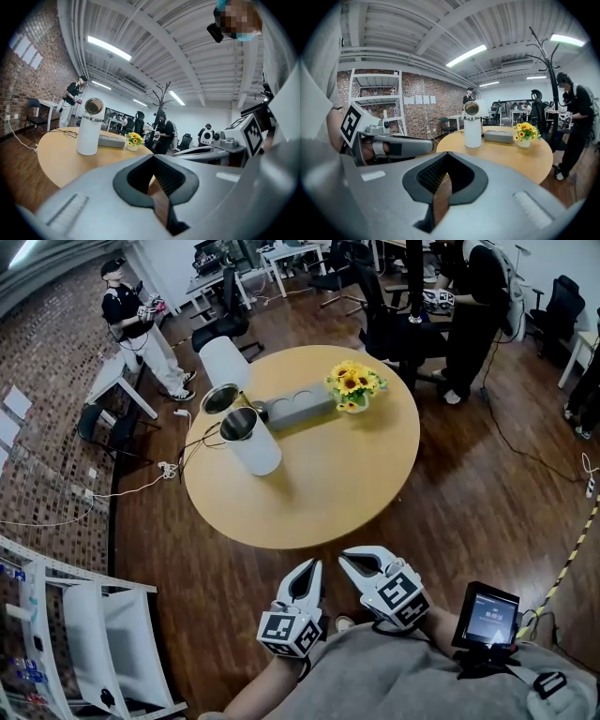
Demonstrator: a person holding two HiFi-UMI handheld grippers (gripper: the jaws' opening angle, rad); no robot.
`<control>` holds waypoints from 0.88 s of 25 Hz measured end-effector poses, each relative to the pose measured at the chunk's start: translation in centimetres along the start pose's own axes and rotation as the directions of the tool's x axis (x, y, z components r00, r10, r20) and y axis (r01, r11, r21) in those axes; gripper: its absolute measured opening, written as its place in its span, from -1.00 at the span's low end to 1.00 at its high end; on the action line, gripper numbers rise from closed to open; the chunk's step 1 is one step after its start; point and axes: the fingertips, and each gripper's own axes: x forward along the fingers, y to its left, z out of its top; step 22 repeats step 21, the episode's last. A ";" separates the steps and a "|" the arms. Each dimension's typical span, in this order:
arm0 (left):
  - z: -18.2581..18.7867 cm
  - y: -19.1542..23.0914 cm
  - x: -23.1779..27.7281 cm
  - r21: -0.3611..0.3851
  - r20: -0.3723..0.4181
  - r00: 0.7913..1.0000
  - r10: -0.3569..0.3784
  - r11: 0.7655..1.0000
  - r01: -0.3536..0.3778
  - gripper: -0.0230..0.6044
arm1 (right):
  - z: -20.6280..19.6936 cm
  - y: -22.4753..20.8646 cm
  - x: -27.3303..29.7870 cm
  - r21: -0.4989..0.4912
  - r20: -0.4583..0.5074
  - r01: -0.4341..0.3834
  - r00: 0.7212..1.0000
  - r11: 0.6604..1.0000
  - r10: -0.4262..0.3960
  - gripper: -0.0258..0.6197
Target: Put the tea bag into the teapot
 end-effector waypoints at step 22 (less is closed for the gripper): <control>0.3 -0.3 0.2 0.003 -0.015 1.000 0.024 1.000 -0.024 -0.92 | 0.4 -0.2 -0.1 0.008 0.003 -0.036 0.999 0.999 0.036 -0.90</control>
